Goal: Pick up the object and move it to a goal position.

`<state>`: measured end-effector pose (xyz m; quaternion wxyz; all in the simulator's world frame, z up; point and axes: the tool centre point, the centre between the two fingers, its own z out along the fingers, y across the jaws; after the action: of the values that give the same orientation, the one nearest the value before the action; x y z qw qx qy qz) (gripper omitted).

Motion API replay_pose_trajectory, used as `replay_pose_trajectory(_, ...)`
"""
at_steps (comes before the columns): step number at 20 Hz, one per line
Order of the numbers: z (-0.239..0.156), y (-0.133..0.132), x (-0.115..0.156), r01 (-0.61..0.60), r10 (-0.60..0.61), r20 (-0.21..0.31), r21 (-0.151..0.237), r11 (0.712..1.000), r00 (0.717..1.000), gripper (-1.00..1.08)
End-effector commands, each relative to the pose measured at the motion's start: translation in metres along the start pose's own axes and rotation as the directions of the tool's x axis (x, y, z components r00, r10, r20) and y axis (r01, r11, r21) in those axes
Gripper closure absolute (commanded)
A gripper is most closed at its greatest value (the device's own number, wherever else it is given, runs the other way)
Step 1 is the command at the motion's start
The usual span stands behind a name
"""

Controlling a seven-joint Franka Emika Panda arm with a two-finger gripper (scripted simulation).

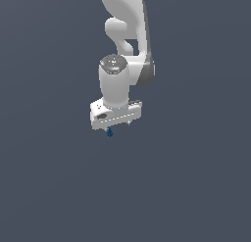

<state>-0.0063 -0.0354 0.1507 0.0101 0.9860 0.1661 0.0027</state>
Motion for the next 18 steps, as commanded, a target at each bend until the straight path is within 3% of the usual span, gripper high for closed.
replay_pose_trajectory(1,0.004,0.003,-0.004,0.062,-0.062,0.001,0.001,0.998,0.998,-0.92)
replay_pose_trajectory(9,0.018,0.011,-0.017,0.252,-0.252,0.002,0.004,0.968,0.968,-0.92)
replay_pose_trajectory(18,0.033,0.019,-0.033,0.455,-0.455,0.000,0.009,0.891,0.891,-0.92)
